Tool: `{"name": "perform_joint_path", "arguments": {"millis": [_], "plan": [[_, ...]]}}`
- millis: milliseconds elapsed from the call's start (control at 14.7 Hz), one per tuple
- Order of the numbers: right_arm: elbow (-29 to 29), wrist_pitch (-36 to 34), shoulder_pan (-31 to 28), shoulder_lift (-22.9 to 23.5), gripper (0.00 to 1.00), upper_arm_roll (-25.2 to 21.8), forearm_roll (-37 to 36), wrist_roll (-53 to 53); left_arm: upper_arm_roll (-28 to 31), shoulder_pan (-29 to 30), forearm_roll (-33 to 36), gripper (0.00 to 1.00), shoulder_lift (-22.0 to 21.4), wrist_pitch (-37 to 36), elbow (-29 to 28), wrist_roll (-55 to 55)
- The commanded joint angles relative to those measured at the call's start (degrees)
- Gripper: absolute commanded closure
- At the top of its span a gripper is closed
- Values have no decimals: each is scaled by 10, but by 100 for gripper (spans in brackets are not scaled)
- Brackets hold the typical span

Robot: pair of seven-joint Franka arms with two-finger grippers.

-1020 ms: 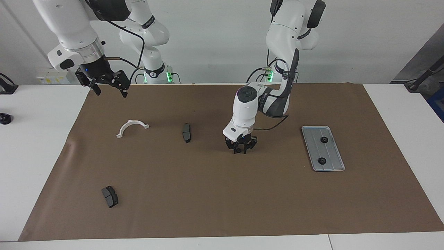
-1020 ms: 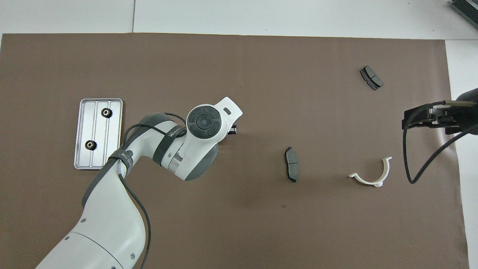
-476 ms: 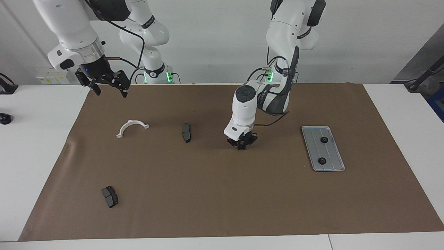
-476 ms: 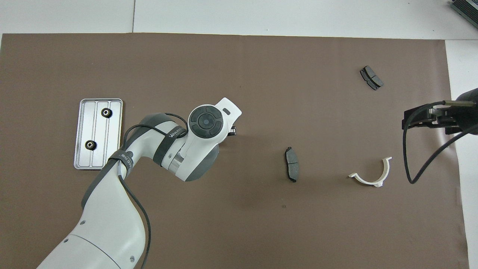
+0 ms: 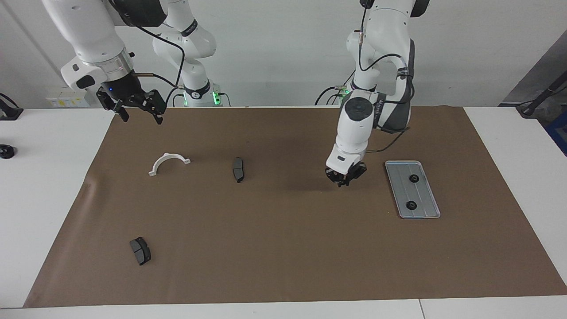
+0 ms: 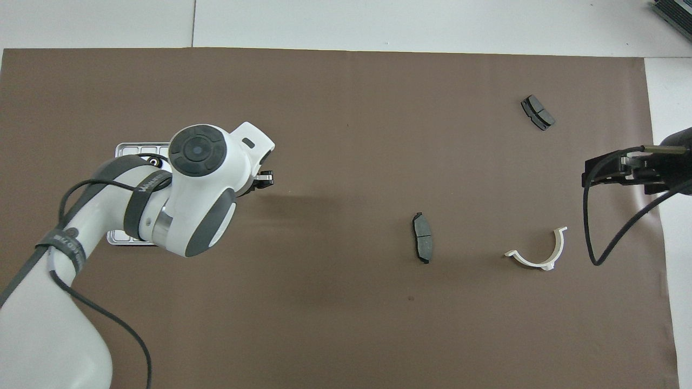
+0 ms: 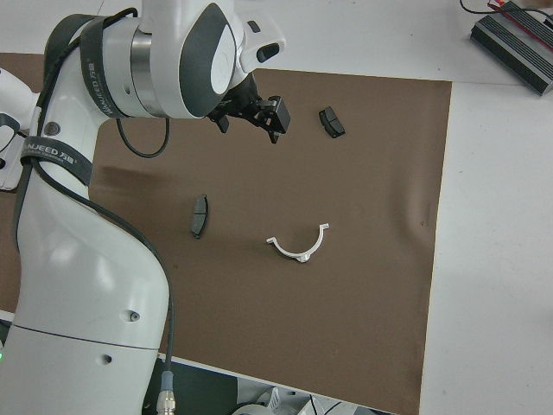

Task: Pick bearing gear from pile to tray
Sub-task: 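Carry the bearing to the tray and release with the left gripper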

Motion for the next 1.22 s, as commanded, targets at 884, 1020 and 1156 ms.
{"name": "perform_joint_path", "arguments": {"millis": [884,1020,1156], "plan": [[-6,-7,-2,-9,0,1,10,-13,-8,197,-18,100,-74,138,-167,207],[-6,-7,-2,-9,0,1,10,-13,-8,197,-25,99,-72,142,-170,207],[-6,-7,-2,-9,0,1,10,-13,-8,197,-26,89,-66,143,-170,220]]}}
